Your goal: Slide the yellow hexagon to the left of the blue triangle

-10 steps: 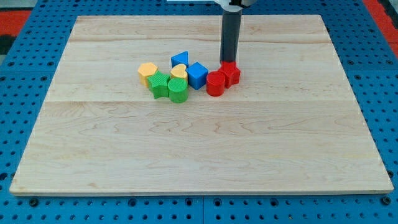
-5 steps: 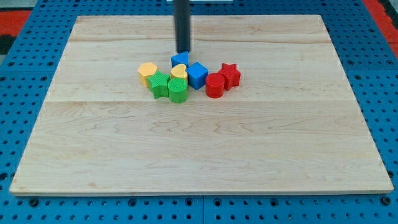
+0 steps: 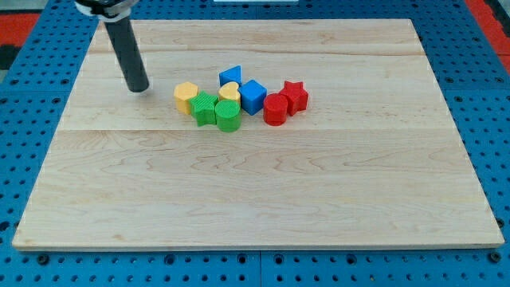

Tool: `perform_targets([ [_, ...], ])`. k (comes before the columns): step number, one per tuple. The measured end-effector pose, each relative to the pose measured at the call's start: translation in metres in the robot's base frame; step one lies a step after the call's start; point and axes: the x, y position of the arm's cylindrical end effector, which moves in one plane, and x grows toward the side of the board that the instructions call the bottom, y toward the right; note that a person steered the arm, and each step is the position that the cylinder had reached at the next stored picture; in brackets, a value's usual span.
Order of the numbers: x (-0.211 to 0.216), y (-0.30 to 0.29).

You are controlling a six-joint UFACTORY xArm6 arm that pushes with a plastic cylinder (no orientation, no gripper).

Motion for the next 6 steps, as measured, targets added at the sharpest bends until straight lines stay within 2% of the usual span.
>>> perform_targets([
  [2,0.037,0.001],
  [6,0.018,0.095],
])
